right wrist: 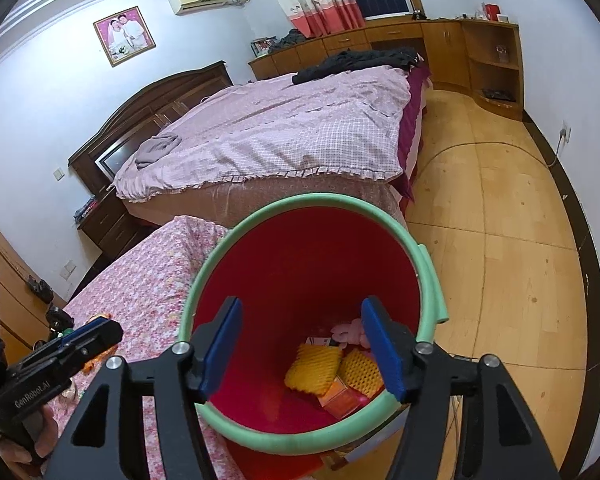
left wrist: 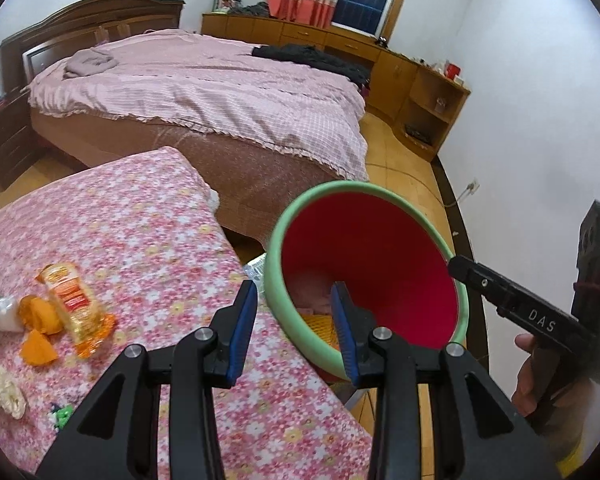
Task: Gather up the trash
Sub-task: 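Move both open tools back over the bed toward the remaining items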
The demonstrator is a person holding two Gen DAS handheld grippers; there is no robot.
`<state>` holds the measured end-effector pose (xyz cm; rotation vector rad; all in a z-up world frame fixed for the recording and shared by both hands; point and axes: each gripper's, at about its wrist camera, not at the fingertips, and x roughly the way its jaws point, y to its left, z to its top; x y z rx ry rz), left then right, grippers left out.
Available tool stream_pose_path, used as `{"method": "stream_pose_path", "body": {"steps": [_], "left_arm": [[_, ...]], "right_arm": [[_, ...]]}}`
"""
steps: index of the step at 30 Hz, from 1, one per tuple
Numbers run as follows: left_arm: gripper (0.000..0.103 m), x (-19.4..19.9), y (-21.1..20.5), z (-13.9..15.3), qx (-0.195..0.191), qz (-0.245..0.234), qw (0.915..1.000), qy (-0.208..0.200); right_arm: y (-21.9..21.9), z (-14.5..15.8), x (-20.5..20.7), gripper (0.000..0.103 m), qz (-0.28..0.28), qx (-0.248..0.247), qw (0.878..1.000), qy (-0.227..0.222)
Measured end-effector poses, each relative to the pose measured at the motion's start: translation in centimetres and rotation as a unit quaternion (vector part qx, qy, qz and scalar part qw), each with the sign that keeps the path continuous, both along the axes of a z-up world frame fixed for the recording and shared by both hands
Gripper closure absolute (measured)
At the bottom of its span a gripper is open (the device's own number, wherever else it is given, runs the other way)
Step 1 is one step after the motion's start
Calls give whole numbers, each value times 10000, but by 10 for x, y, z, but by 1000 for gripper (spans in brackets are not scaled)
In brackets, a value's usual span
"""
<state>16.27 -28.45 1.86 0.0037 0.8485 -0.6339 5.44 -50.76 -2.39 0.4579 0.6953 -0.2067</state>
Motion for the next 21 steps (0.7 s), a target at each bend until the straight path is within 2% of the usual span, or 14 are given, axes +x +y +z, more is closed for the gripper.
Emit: {"method": "stream_pose_path", "body": {"steps": [12, 21], "left_arm": [[65, -11, 65, 17, -76, 571, 9982, -177], [65, -16, 129, 17, -28, 1206, 9926, -107]], "right_arm": [[50, 14, -2, 38, 395, 67, 9991, -116], [102, 18, 3, 38, 807, 162, 9965, -159]]}}
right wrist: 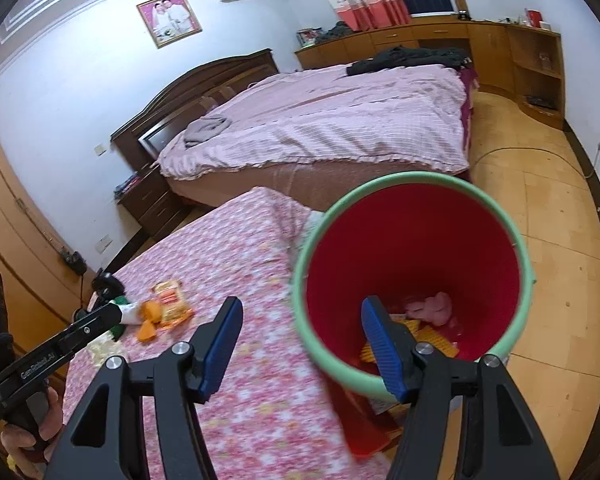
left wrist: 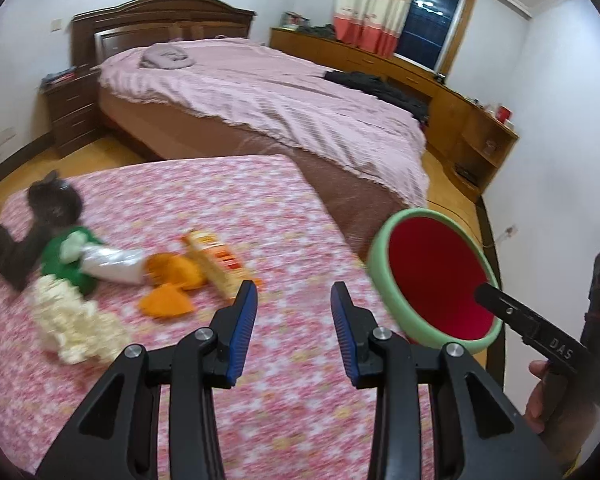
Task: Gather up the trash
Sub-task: 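Move both open tools back over the bed toward the remaining items, then grasp the crumpled white plastic bag with the left tool while the right tool grasps the snack bag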
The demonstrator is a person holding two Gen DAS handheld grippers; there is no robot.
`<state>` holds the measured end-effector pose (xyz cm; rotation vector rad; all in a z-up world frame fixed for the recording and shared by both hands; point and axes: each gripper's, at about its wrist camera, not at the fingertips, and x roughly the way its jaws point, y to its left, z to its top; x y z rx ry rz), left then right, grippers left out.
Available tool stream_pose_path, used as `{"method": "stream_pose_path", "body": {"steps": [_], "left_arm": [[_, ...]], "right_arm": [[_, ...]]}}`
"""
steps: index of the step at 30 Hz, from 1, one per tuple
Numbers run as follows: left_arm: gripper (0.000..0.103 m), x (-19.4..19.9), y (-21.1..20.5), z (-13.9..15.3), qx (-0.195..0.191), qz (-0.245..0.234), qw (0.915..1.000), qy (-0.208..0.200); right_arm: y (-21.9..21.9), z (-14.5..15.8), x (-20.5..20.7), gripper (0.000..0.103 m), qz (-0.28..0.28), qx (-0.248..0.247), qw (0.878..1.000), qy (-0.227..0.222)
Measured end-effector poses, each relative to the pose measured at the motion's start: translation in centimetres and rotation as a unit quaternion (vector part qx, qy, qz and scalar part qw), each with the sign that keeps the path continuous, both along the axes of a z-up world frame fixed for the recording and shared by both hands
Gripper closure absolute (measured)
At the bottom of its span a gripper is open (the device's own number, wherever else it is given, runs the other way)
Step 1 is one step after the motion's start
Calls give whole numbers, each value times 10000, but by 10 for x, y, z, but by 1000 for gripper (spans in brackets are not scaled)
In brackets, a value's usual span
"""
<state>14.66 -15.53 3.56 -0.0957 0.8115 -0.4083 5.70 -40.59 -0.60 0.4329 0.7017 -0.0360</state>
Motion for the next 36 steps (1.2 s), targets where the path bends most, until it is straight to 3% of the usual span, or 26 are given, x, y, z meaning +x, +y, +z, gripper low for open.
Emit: {"method": "stream_pose_path", "body": {"steps": [19, 36], "left_arm": [[65, 5, 147, -8, 201, 1295, 9914, 64], [63, 39, 188, -69, 146, 1711, 9825, 722]], "right_arm": [[99, 0, 27, 38, 643, 90, 9979, 50], [152, -39, 100, 38, 1317, -216, 9893, 590]]}}
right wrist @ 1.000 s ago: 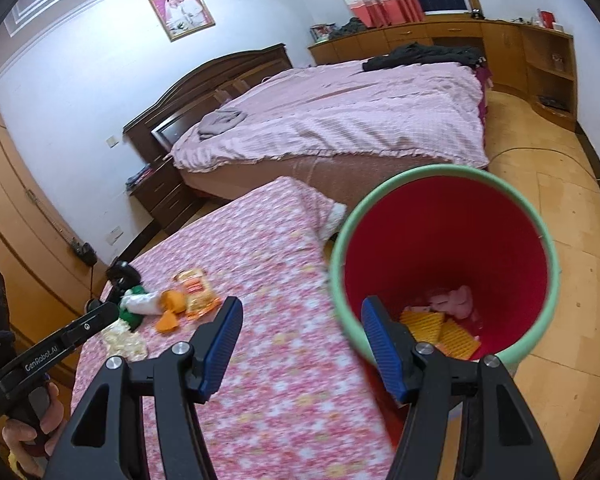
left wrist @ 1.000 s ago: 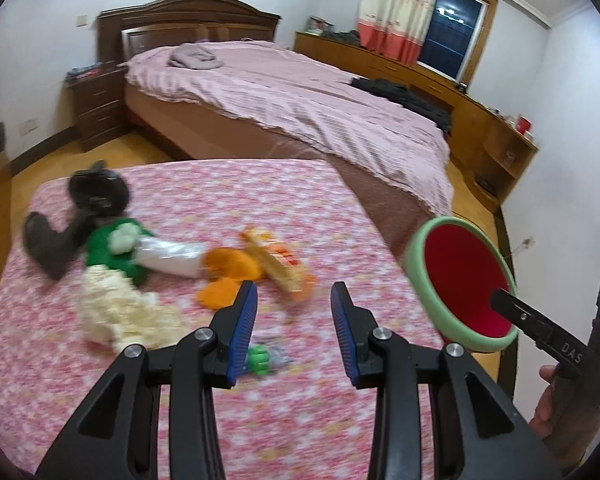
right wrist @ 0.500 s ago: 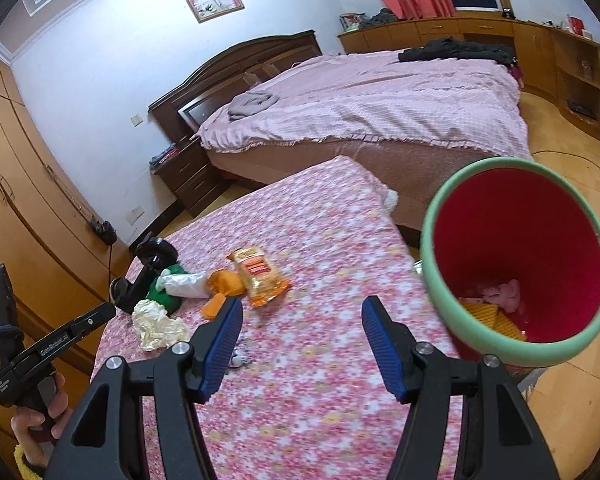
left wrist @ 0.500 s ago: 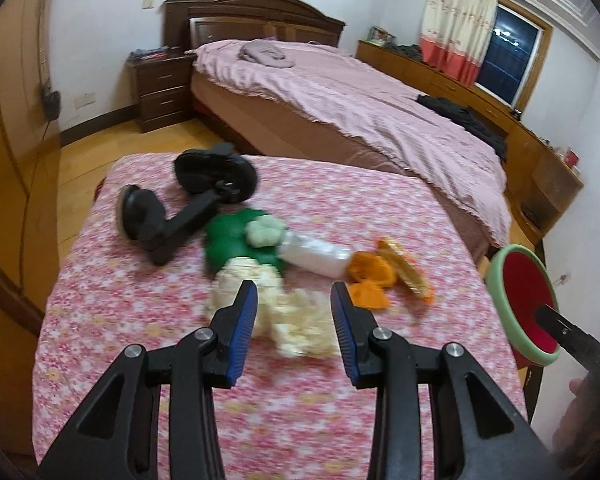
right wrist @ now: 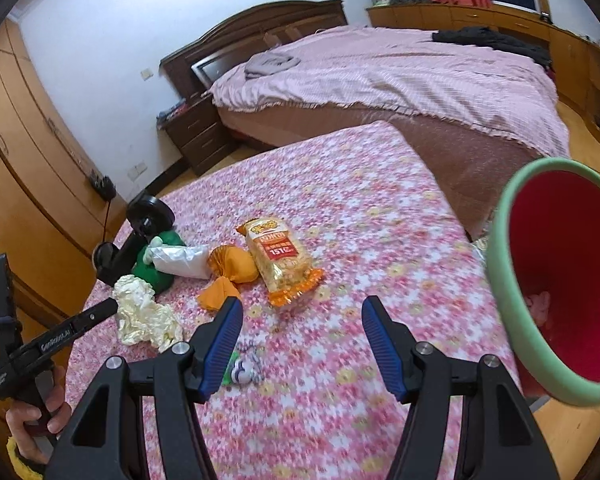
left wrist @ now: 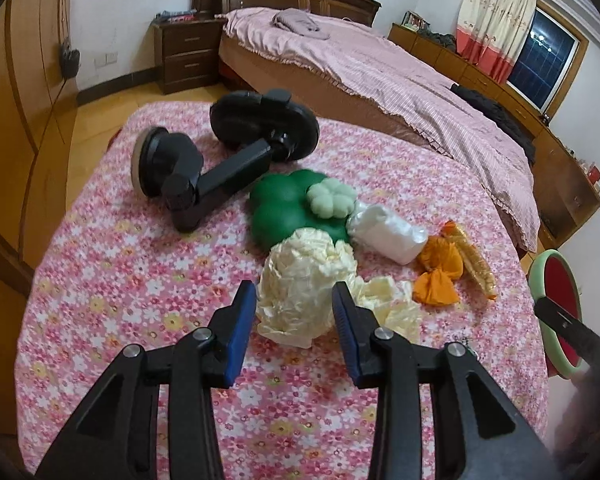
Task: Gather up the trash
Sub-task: 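Grasp the crumpled white plastic bag with the left tool while the right tool grasps the snack bag, then carry the white bag and the snack bag over the red bucket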
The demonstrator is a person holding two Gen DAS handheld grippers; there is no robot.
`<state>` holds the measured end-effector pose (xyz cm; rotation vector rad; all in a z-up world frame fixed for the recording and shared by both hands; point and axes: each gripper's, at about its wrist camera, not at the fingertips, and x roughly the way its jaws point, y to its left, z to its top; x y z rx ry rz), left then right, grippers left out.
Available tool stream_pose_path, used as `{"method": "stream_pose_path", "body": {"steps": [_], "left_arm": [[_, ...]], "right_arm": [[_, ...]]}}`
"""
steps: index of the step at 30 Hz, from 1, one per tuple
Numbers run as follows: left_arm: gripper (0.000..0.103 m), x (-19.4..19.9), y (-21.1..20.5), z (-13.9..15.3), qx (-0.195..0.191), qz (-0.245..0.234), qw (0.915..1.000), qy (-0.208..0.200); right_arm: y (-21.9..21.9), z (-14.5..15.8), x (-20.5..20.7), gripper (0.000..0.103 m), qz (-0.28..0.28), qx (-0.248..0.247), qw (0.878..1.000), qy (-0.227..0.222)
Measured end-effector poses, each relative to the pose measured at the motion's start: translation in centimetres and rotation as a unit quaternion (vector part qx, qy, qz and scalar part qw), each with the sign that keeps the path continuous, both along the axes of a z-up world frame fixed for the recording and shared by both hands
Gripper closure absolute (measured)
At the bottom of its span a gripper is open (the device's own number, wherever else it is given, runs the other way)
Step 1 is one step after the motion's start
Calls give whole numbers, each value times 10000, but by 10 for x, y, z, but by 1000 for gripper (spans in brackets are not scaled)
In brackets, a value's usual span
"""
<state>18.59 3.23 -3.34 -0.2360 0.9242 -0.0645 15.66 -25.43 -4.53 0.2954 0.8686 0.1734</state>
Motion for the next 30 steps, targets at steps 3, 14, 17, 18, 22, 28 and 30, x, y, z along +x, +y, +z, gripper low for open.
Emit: {"method": "stream_pose_path", "body": {"steps": [3, 14, 17, 18, 22, 28, 30], "left_arm": [[60, 1, -3, -9, -39, -39, 10000, 66], [55, 13, -10, -28, -331, -119, 9992, 174], [55, 14, -9, -31, -392, -106, 9990, 167], [55, 13, -9, -31, -420, -114, 9990, 137], [63, 13, -6, -31, -579, -161, 9982, 60], [66, -1, 1, -21, -619, -61, 9980, -114], [66, -7, 5, -14, -612, 11, 9979, -213]], "right_arm": [[8, -9, 17, 38, 115, -23, 9999, 94], [22, -40, 53, 38, 296, 29, 9987, 402], [22, -44, 56, 39, 287, 46, 9989, 379], [22, -44, 56, 45, 273, 29, 9990, 355], [17, -46, 57, 56, 225, 57, 9992, 328], [14, -45, 54, 61, 195, 101, 9994, 281], [12, -43, 51, 62, 167, 132, 9994, 254]]}}
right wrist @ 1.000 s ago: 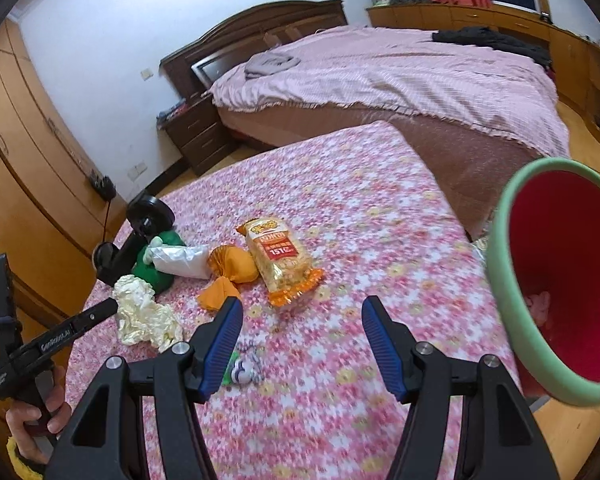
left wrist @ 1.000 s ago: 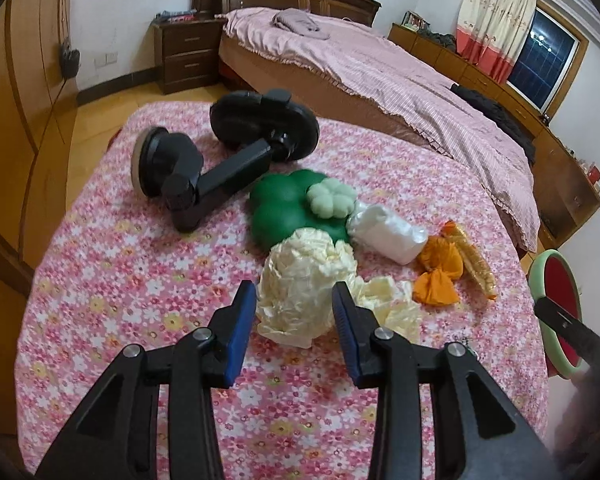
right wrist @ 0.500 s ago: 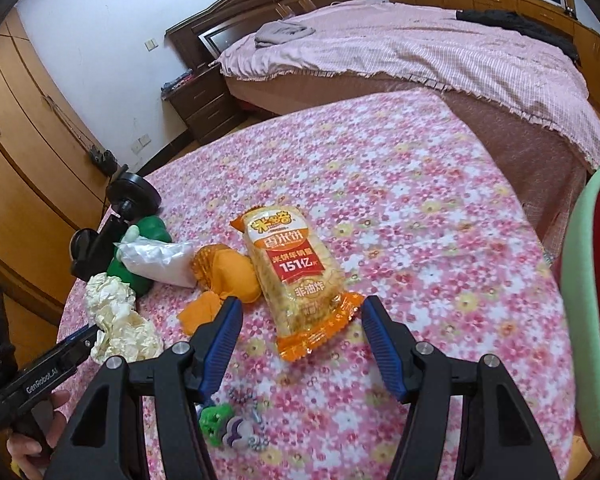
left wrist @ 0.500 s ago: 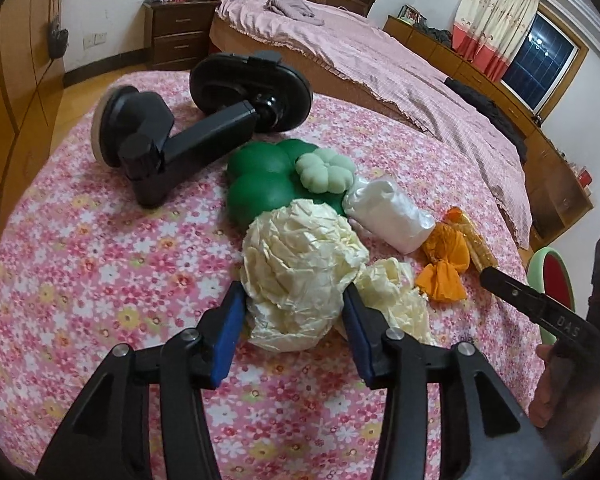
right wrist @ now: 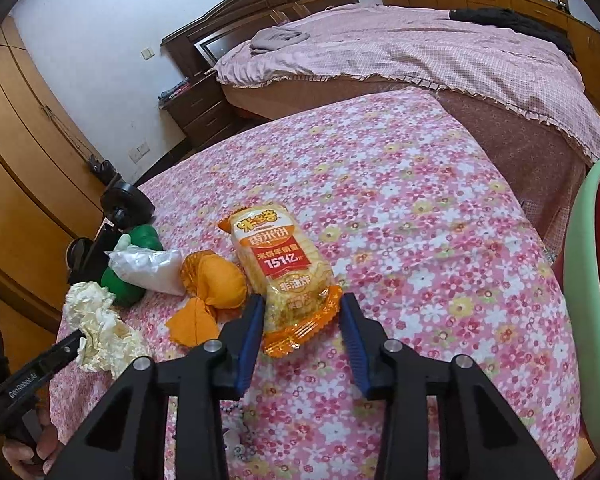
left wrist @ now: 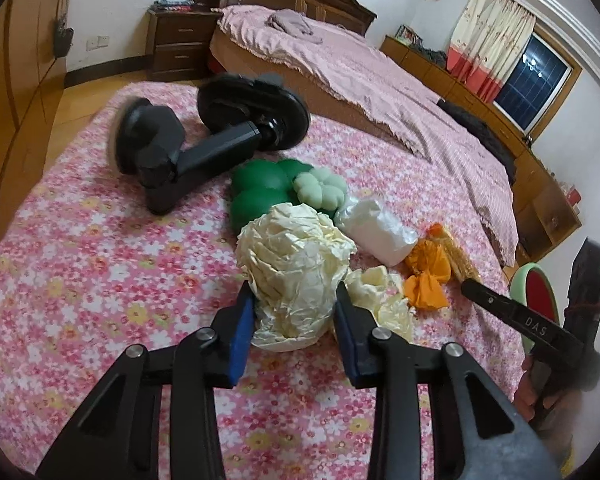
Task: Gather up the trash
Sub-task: 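Carry the white bag and the snack bag over the red bucket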
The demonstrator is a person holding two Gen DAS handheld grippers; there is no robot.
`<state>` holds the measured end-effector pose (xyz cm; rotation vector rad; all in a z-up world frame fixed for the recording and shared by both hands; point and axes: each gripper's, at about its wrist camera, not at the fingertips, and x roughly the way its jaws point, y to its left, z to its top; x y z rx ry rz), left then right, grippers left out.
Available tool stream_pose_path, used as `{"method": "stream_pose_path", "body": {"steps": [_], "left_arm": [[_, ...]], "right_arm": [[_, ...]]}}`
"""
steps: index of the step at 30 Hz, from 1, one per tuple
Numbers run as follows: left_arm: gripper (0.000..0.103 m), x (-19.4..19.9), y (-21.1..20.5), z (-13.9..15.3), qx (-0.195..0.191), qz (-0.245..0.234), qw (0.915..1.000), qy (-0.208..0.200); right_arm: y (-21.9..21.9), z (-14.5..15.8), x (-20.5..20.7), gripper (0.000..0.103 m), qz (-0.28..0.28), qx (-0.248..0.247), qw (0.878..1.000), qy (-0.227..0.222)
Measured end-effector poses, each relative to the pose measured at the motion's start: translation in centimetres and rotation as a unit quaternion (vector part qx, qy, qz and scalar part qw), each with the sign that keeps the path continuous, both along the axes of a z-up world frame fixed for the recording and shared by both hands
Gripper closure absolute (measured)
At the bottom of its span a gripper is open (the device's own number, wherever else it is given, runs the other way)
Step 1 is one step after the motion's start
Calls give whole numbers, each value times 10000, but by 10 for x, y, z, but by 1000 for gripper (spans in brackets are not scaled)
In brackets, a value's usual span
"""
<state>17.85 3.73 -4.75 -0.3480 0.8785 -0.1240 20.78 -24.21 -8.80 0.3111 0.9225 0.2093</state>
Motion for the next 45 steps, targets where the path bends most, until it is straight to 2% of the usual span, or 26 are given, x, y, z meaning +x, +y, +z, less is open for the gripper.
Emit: {"method": "stream_pose_path", "body": {"steps": [6, 16, 26, 37, 45], "left_arm": [[66, -13, 4, 21, 30, 90, 9997, -245], [66, -33, -19, 44, -74, -164, 9988, -460], [66, -49, -61, 67, -129, -628, 9956, -678], [66, -56, -108, 86, -141, -1166, 9901, -775], [66, -57, -159, 95, -15, -1704, 9818, -833]], "right_arm": [[-7, 14, -21, 62, -103, 100, 9997, -189], [-35, 44, -80, 63, -540, 274, 9960, -656], [-79, 75, -132, 63, -1077, 142, 9882, -1076], [-123, 83, -174, 63, -1679, 225, 9773, -1271], [-156, 87, -197, 63, -2087, 208, 9680, -1377]]}}
